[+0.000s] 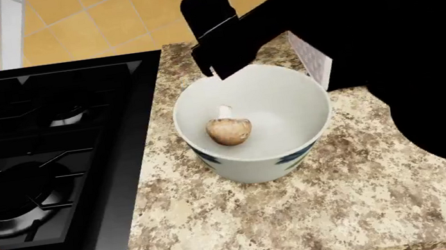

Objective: Pick the mushroom from the pan and place it in the bowl.

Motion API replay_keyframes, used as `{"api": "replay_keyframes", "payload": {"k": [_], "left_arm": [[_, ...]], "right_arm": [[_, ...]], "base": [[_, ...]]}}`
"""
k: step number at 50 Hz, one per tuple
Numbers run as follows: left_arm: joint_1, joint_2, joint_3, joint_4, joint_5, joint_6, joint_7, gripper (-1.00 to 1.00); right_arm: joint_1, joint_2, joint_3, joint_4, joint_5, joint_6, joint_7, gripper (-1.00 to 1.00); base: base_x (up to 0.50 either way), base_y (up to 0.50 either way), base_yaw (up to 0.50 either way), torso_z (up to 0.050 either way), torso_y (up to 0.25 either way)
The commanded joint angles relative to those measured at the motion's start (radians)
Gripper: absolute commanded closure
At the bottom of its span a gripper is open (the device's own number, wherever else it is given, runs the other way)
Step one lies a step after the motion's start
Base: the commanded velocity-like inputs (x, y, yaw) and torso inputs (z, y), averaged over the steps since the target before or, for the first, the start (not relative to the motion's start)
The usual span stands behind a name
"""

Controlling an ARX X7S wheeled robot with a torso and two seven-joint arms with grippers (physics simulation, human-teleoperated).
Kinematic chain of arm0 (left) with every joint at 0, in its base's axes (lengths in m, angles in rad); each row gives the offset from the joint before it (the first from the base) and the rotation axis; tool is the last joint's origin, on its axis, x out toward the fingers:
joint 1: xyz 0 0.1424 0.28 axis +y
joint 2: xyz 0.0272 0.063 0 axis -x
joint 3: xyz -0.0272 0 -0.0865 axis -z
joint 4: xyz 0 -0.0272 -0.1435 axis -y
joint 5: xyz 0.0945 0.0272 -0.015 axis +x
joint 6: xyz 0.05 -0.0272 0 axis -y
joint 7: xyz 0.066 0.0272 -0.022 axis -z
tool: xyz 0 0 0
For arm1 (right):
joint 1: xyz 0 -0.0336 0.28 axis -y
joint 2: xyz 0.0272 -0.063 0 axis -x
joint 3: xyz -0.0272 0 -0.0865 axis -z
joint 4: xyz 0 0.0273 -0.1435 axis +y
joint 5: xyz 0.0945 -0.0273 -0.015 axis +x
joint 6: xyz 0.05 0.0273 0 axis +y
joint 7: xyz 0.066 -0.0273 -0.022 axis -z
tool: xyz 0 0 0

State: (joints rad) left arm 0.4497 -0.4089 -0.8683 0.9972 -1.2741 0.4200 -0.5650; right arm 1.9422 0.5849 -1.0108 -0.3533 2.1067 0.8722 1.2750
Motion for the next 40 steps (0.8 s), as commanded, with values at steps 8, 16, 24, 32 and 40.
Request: {"api": "replay_keyframes", "payload": {"k": [8, 16, 24, 32, 40], "left_arm": [[0.012, -0.002, -0.006, -0.003, -0.008, 0.011, 0.005, -1.0], [0.015, -0.002, -0.007, 0.002, -0.006, 0.013, 0.003, -1.0], [0.018, -0.001, -0.006, 0.004, -0.005, 0.016, 0.002, -1.0], [0.014, -0.003, 0.001, 0.001, 0.001, 0.016, 0.002, -1.0], [0.016, -0.003, 0.001, -0.001, 0.001, 0.02, 0.004, -1.0]], "right_arm": [[-0.101, 0.007, 0.062, -0.243, -0.172, -0.109, 0.038, -1.0], [-0.077, 0.001, 0.068, -0.278, -0.178, -0.111, 0.068, -1.0], [-0.063, -0.007, 0.079, -0.313, -0.217, -0.112, 0.072, -1.0], [-0.049, -0.008, 0.084, -0.336, -0.239, -0.111, 0.084, -1.0], [-0.036, -0.015, 0.089, -0.353, -0.243, -0.113, 0.091, -1.0]], "base": [[0.0, 0.0, 0.0, 0.0, 0.0], [0.0, 0.0, 0.0, 0.0, 0.0], [0.0, 0.0, 0.0, 0.0, 0.0], [0.0, 0.0, 0.0, 0.0, 0.0], [0.0, 0.0, 0.0, 0.0, 0.0]]}}
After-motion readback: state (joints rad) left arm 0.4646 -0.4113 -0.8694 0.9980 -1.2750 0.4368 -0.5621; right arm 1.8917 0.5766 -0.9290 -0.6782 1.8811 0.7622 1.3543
